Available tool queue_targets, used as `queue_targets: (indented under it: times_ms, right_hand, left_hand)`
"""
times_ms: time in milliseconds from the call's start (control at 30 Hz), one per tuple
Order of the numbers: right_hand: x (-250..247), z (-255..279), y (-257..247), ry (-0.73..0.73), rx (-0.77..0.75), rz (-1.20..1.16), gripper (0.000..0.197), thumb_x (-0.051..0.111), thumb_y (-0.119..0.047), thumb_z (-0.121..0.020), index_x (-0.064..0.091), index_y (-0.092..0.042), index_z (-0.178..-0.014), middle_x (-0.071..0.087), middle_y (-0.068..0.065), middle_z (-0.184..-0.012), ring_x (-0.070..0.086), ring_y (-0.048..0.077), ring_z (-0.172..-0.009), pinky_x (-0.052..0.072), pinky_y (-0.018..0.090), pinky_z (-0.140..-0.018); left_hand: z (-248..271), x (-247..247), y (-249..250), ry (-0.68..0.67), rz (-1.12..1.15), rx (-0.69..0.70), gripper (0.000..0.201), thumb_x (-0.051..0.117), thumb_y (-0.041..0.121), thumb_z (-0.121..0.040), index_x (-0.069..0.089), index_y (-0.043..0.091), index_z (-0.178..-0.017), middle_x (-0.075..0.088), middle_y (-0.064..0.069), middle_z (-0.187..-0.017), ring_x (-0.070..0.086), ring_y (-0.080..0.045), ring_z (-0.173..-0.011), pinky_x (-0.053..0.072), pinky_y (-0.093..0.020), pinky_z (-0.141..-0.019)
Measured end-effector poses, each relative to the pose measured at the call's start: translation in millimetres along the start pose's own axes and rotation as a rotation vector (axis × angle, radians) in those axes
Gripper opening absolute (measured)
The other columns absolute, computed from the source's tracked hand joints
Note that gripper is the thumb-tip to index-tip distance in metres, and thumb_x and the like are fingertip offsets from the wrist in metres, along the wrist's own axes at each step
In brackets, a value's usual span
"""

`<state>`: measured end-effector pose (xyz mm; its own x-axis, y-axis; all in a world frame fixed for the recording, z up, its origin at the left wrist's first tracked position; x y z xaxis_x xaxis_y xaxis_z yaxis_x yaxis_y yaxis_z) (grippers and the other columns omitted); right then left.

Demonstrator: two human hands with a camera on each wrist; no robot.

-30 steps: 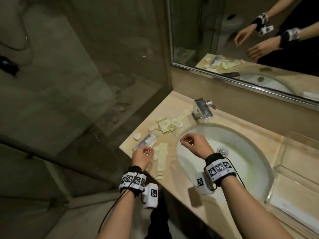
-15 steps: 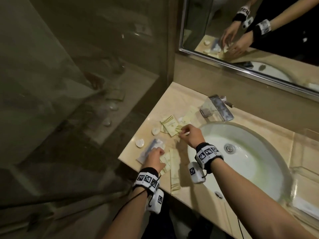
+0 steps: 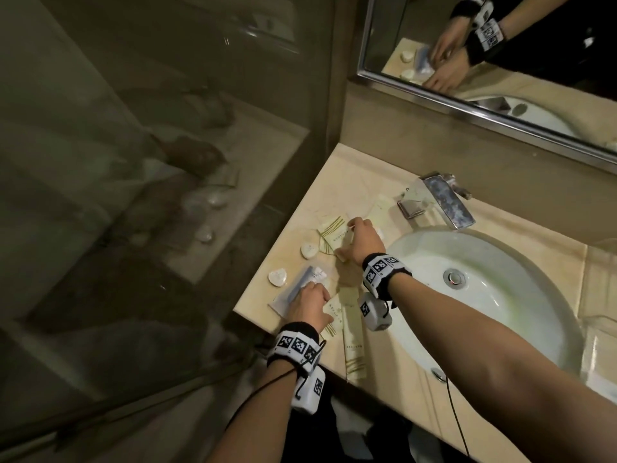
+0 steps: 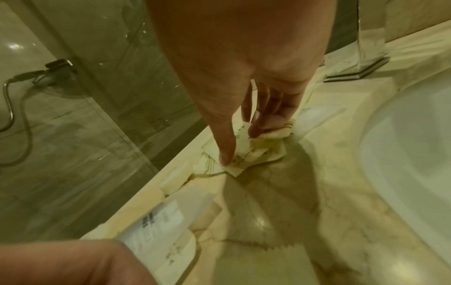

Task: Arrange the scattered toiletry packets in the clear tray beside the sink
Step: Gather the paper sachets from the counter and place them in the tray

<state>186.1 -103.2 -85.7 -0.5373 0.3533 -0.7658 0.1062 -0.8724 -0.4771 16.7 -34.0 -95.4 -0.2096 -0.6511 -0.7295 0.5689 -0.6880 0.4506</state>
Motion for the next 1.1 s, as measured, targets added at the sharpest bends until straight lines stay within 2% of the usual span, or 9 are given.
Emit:
queue_targets:
  times_ms: [167, 300, 367, 433, 533, 767, 900, 1000, 1100]
  right_hand:
    - [0.8, -2.7, -1.1, 0.004, 0.0, -0.018, 0.071, 0.08, -0.021, -0.075, 0.044, -0.01, -0.135, 0.042, 0.01, -0.135, 0.055, 0.031, -0.115, 0.049, 0.038, -0.095]
    - [-2.7, -6.2, 1.9, 0.007, 0.011, -0.114, 0.046, 0.077, -0.022, -0.08, 0.058, -0.011, -0.121, 0.058, 0.01, -0.122, 0.059, 0.027, -0.109, 0.048, 0.035, -0.093]
    - [-5.9, -6.6, 4.2, 0.009, 0.005, -0.23, 0.027, 0.075, -0.017, -0.082, 0.065, -0.012, -0.106, 0.067, 0.007, -0.106, 0.063, 0.024, -0.098, 0.052, 0.034, -0.089]
    - [-9.9, -5.1, 6.7, 0.019, -0.002, -0.323, 0.012, 0.07, -0.009, -0.083, 0.069, -0.013, -0.094, 0.069, 0.003, -0.093, 0.065, 0.02, -0.088, 0.054, 0.03, -0.081]
    - [-15.4, -3.6, 9.0, 0.025, -0.007, -0.408, 0.012, 0.067, -0.006, -0.083, 0.071, -0.014, -0.091, 0.071, 0.002, -0.088, 0.066, 0.016, -0.083, 0.048, 0.017, -0.066]
    - [-38.4, 11.8, 8.5, 0.062, -0.079, -0.623, 0.015, 0.071, -0.015, -0.086, 0.074, -0.009, -0.1, 0.069, 0.003, -0.096, 0.061, 0.014, -0.091, 0.047, 0.024, -0.087]
    - [-72.7, 31.0, 27.2, 0.133, -0.122, -0.774, 0.014, 0.072, -0.017, -0.085, 0.074, -0.01, -0.097, 0.069, 0.0, -0.093, 0.061, 0.01, -0.086, 0.047, 0.017, -0.081]
    - [-107.5, 51.4, 53.4, 0.194, -0.174, -0.862, 0.01, 0.072, -0.014, -0.086, 0.072, -0.012, -0.095, 0.071, 0.002, -0.097, 0.064, 0.013, -0.091, 0.05, 0.024, -0.089]
    - [-143.7, 75.4, 94.0, 0.268, -0.18, -0.924, 0.012, 0.071, -0.016, -0.087, 0.071, -0.012, -0.097, 0.073, 0.01, -0.098, 0.067, 0.015, -0.09, 0.052, 0.025, -0.086]
  left_hand:
    - [-1.6, -1.7, 0.5, 0.001, 0.021, -0.02, 0.028, 0.079, 0.02, -0.075, 0.061, 0.022, -0.097, 0.055, 0.002, -0.109, 0.056, -0.017, -0.103, 0.051, -0.035, -0.092]
    - [-0.1, -5.3, 2.8, 0.011, 0.057, -0.06, 0.019, 0.074, 0.019, -0.081, 0.056, 0.023, -0.088, 0.061, 0.002, -0.104, 0.06, -0.017, -0.097, 0.051, -0.03, -0.084]
    - [1.1, -10.3, 3.1, 0.019, 0.083, -0.092, 0.02, 0.073, 0.019, -0.082, 0.054, 0.024, -0.085, 0.064, 0.001, -0.098, 0.062, -0.018, -0.094, 0.049, -0.027, -0.077]
    - [2.8, -17.2, 4.1, 0.031, 0.094, -0.11, 0.019, 0.073, 0.018, -0.081, 0.055, 0.024, -0.086, 0.065, 0.001, -0.095, 0.062, -0.018, -0.093, 0.049, -0.026, -0.078]
    - [6.4, -30.2, 6.0, 0.075, 0.122, -0.12, 0.019, 0.073, 0.018, -0.081, 0.058, 0.021, -0.092, 0.065, 0.001, -0.094, 0.06, -0.016, -0.088, 0.049, -0.027, -0.078]
    - [23.4, -56.9, 6.6, 0.203, 0.201, -0.137, 0.019, 0.076, 0.018, -0.078, 0.061, 0.022, -0.088, 0.065, 0.007, -0.082, 0.065, -0.017, -0.083, 0.054, -0.032, -0.081]
    - [29.6, -71.6, 25.1, 0.272, 0.299, -0.081, 0.023, 0.078, 0.017, -0.076, 0.067, 0.018, -0.096, 0.066, 0.003, -0.086, 0.064, -0.016, -0.086, 0.054, -0.03, -0.081]
    - [31.6, -75.7, 57.3, 0.327, 0.346, -0.003, 0.022, 0.077, 0.016, -0.077, 0.069, 0.014, -0.097, 0.066, 0.002, -0.085, 0.062, -0.016, -0.084, 0.051, -0.027, -0.079]
    - [32.6, -67.7, 100.9, 0.316, 0.38, 0.065, 0.026, 0.077, 0.016, -0.078, 0.069, 0.01, -0.102, 0.066, 0.0, -0.089, 0.062, -0.016, -0.085, 0.048, -0.025, -0.078]
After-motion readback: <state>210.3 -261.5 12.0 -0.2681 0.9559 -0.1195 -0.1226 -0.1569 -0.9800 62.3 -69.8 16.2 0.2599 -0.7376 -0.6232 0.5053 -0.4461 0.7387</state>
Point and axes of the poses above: each hand's wrist, its own z-axis away from the middle knuckle, its own x-axis out of the palm, y = z × x, the point moved 4 cm from there along -z, towards the middle knuckle
